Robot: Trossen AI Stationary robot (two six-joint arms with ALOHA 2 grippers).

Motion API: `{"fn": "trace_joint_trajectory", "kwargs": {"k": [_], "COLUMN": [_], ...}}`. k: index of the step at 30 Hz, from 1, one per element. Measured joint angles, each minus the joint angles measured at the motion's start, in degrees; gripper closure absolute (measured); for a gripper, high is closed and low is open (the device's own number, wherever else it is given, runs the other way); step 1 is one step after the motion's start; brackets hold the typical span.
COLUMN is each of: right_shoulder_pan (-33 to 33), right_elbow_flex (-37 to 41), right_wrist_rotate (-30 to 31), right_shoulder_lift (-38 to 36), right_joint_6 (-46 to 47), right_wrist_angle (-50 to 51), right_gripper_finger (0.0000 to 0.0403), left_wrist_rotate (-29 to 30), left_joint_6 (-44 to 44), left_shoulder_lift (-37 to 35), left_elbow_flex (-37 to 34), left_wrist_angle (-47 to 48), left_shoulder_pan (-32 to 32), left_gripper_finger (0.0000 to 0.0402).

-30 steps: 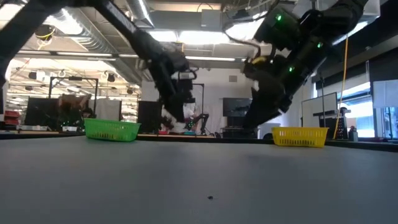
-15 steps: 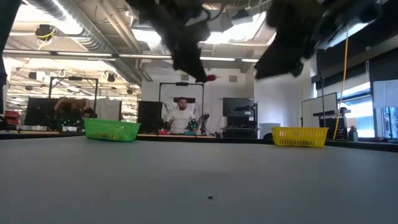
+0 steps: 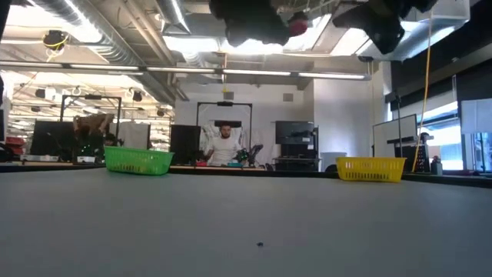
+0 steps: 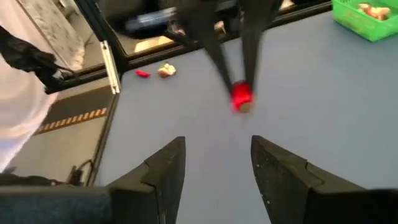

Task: Sort produce into baskets
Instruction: Put the red chili pepper into blue bin

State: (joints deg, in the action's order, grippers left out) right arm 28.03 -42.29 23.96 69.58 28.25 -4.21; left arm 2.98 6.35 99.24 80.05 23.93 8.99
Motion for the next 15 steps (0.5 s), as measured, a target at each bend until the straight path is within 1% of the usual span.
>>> {"fn": "trace_joint_trajectory", "kwargs": {"k": [6, 10, 15], "right_shoulder_pan": [0.49, 0.46, 0.46], "right_elbow_flex": [0.00, -0.01, -0.01], "right_wrist_rotate": [-0.01, -0.01, 0.83], "right_shoulder_lift": [1.50, 3.42, 6.05], "right_joint_6": [-0.53, -1.11, -1.83], "right_wrist_angle": [-8.19, -10.21, -12.17], "right_gripper_finger": [0.0221, 0.0221, 0.0221], "left_wrist_rotate": [2.49, 3.75, 3.94], "left_joint_6": [1.94, 2.85, 3.31], "left_shoulder_lift": [0.00, 0.01, 0.01], "left_elbow_flex": [0.00, 0.00, 0.00], "left_wrist_angle": [-2.28, -4.15, -5.71], "left_shoulder_pan": [3.63, 4.19, 4.16], "left_gripper_finger": [0.0359, 0.0359, 0.0359]}}
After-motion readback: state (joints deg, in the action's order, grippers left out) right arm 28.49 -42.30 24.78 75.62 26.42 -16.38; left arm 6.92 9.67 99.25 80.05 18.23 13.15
